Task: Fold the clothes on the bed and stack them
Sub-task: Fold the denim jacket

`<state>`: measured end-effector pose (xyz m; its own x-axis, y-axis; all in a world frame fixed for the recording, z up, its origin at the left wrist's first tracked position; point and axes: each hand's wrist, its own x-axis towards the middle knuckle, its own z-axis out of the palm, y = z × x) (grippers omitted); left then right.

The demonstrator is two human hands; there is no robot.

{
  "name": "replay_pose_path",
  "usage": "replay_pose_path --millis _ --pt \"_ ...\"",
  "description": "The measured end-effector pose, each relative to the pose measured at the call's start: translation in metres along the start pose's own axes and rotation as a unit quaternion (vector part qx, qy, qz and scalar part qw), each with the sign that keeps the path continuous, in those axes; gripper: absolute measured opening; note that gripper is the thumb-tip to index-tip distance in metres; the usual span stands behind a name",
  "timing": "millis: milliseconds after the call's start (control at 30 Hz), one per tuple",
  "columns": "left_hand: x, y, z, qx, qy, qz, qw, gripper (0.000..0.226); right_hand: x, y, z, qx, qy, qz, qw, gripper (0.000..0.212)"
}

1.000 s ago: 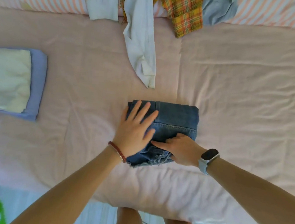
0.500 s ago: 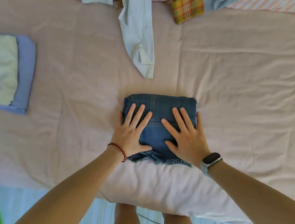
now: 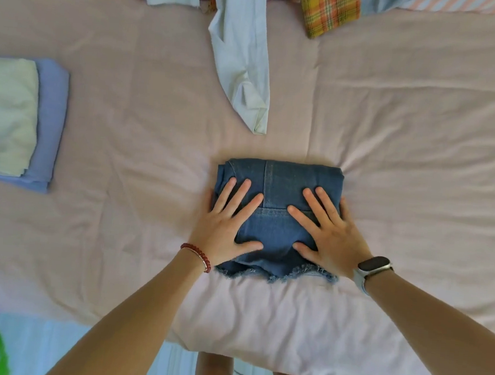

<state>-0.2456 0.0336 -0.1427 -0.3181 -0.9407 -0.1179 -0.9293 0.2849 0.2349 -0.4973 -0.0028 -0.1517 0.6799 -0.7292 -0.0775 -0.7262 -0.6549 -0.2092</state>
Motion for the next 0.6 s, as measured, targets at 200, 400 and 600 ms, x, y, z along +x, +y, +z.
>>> replay_pose_path --millis 200,400,600 --pt "0.01 0.04 -0.031 -0.329 0.182 -0.339 0.862 0.066 -0.008 -0.035 -0.039 0.278 0.141 0.25 0.917 0.039" --pt "0.021 0.003 -0.045 -0.527 0.018 -0.438 0.728 0.072 0.015 -0.047 -0.053 0.517 0.07 0.546 0.656 0.067" --pt "0.032 0.009 -0.058 -0.533 0.021 -0.457 0.712 0.034 0.018 -0.045 -0.074 0.564 0.057 0.502 0.654 0.035"
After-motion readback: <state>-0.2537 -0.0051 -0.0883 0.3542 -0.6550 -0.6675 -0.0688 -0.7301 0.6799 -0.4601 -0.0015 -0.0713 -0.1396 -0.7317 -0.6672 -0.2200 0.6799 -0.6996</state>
